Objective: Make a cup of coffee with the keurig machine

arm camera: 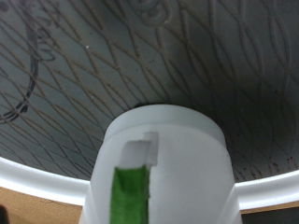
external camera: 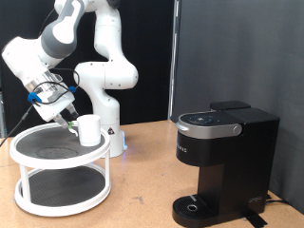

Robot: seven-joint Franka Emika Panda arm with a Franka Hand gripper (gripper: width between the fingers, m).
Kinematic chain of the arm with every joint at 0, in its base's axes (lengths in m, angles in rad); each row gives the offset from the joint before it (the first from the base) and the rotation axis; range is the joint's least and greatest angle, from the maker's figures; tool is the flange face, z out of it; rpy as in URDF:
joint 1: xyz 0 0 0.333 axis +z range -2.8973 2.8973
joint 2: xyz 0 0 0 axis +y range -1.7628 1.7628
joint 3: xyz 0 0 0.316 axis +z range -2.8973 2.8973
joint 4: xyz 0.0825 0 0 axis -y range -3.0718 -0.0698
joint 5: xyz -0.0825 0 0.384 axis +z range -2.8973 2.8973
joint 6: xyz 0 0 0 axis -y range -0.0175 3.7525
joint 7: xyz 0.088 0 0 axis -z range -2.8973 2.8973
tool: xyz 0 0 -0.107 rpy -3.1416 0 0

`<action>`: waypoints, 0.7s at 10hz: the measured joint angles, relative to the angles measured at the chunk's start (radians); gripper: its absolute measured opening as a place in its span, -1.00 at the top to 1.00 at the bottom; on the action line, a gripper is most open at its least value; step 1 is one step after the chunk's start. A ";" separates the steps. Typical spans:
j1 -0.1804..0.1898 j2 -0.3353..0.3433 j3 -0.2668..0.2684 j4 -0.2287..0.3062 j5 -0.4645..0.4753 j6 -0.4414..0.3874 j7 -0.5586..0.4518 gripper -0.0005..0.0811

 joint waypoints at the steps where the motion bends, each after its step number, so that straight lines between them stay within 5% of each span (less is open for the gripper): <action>1: 0.000 0.000 -0.007 -0.002 0.000 0.001 -0.007 -0.99; 7: 0.006 0.012 -0.045 -0.005 0.039 0.006 -0.083 -0.99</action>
